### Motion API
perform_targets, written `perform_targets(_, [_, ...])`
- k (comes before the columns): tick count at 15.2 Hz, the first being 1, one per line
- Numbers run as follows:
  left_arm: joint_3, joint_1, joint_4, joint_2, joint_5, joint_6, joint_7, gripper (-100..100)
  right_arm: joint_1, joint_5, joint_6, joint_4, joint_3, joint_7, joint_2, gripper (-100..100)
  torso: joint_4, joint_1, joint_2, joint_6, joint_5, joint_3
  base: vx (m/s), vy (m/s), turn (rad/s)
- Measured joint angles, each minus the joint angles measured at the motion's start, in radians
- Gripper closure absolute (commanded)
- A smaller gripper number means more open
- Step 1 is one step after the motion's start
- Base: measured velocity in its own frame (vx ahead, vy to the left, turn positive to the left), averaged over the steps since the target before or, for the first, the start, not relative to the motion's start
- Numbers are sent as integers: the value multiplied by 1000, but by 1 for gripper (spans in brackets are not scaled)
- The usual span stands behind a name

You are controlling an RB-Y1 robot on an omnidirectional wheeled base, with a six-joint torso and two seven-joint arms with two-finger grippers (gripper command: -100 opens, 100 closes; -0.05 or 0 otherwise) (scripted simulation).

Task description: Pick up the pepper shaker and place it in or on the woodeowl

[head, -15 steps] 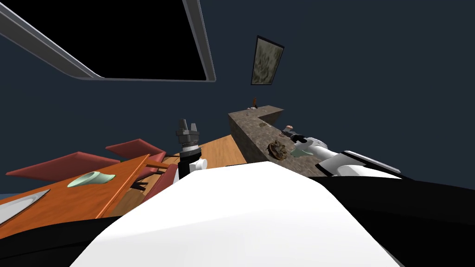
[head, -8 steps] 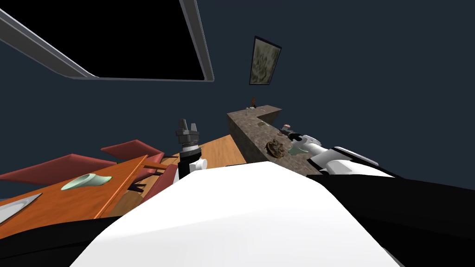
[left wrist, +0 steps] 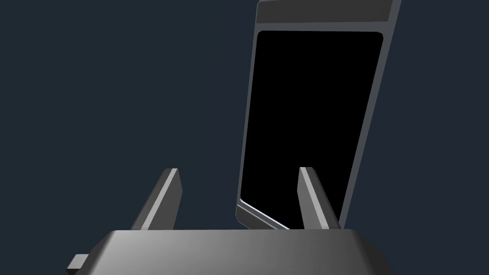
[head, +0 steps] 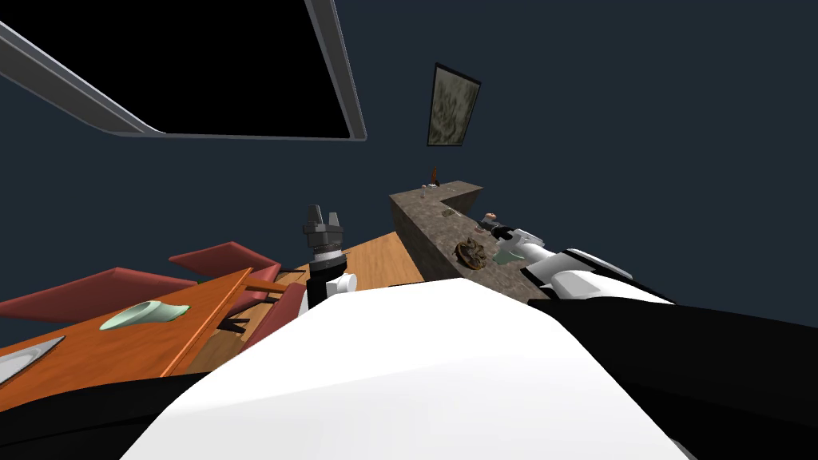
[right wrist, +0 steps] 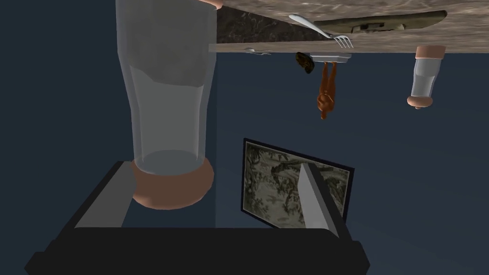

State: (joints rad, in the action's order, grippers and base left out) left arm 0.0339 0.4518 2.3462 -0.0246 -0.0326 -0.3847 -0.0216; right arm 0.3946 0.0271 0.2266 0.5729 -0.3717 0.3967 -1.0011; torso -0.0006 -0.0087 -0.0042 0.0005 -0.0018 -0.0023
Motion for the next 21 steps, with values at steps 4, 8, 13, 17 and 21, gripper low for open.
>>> perform_targets(4, [0, 0, 0, 0, 0, 0, 0, 0, 43, 86, -1, -30, -3, -56, 19, -100, 0, 0, 0, 0, 0, 0, -24, -15, -47])
perform_targets(8, [0, 0, 0, 0, 0, 0, 0, 0, 79, 173, -1, -63, 2, -97, 39, -100, 0, 1, -1, 0, 0, -1, -9, -4, 1])
perform_targets(13, [0, 0, 0, 0, 0, 0, 0, 0, 145, 278, 2, -120, 11, -163, 78, -100, 0, 1, 0, 0, 0, 0, -21, -6, -28])
perform_targets(17, [0, 0, 0, 0, 0, 0, 0, 0, 168, 360, -26, -110, 9, -227, 98, -100, 0, 1, 0, 0, 0, 0, -26, -5, -36])
perform_targets(21, [0, 0, 0, 0, 0, 0, 0, 0, 220, 449, -5, -174, 17, -257, 117, -100, 0, 1, -1, 0, 0, -1, -7, -4, 6])
